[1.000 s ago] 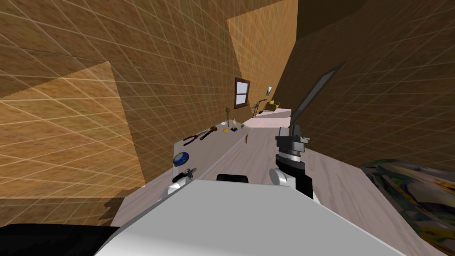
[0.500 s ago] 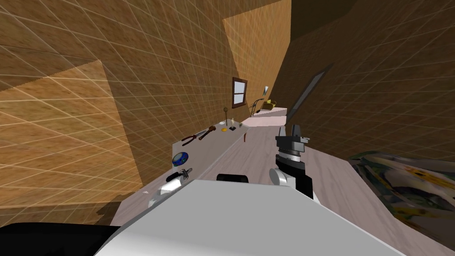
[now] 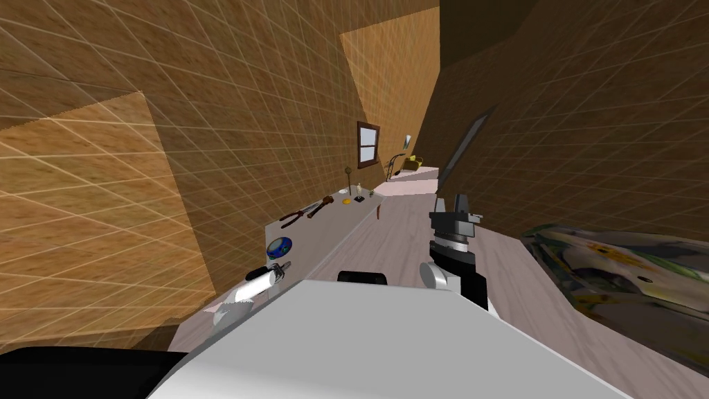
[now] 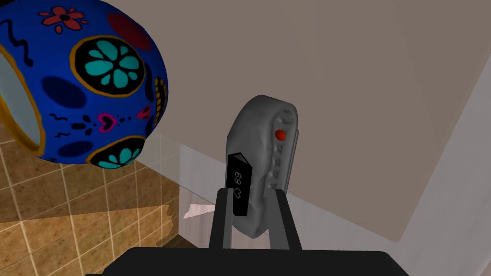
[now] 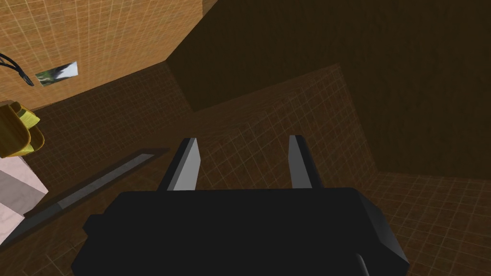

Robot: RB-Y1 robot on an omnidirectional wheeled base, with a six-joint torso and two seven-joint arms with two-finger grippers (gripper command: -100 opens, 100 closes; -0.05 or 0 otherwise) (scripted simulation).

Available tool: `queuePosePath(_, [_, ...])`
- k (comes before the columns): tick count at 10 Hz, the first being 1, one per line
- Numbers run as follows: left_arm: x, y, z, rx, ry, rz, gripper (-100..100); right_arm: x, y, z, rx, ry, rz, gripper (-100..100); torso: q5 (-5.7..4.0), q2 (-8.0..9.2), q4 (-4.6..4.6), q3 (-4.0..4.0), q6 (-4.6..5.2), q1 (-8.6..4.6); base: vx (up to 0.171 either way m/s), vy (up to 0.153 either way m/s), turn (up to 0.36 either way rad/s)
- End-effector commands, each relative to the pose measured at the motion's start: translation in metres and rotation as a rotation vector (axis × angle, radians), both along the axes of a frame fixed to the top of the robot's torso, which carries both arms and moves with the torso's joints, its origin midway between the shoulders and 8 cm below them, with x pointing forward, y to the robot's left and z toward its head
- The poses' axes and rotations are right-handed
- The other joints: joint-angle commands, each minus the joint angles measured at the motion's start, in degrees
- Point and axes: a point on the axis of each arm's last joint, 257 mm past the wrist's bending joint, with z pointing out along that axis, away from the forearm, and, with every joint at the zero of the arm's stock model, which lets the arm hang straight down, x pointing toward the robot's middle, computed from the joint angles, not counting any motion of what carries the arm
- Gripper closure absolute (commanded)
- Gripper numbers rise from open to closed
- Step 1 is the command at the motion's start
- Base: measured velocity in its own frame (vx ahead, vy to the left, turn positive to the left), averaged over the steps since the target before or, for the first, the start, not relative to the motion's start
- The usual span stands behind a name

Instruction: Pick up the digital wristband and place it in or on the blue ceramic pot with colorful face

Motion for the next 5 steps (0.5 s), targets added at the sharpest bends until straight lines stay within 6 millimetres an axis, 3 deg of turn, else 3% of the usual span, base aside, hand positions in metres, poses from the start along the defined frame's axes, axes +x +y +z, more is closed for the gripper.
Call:
queuePosePath(1, [-0.003,0.015,0.011,-0.004,-0.002,0.038,100,0.0,0.0,0.0,0.0,0.0,0.0,0,0.0,0.0,0.0,0.0,0.0,0.0,-0.085,0.016,-0.102])
queuePosePath(5, [-0.008,0.05,0.042,-0.003,-0.013,0.113,100,0.0,0.0,0.0,0.0,0.0,0.0,0,0.01,-0.08,-0.01,-0.04,0.01,-0.02,-0.065,0.008,-0.092])
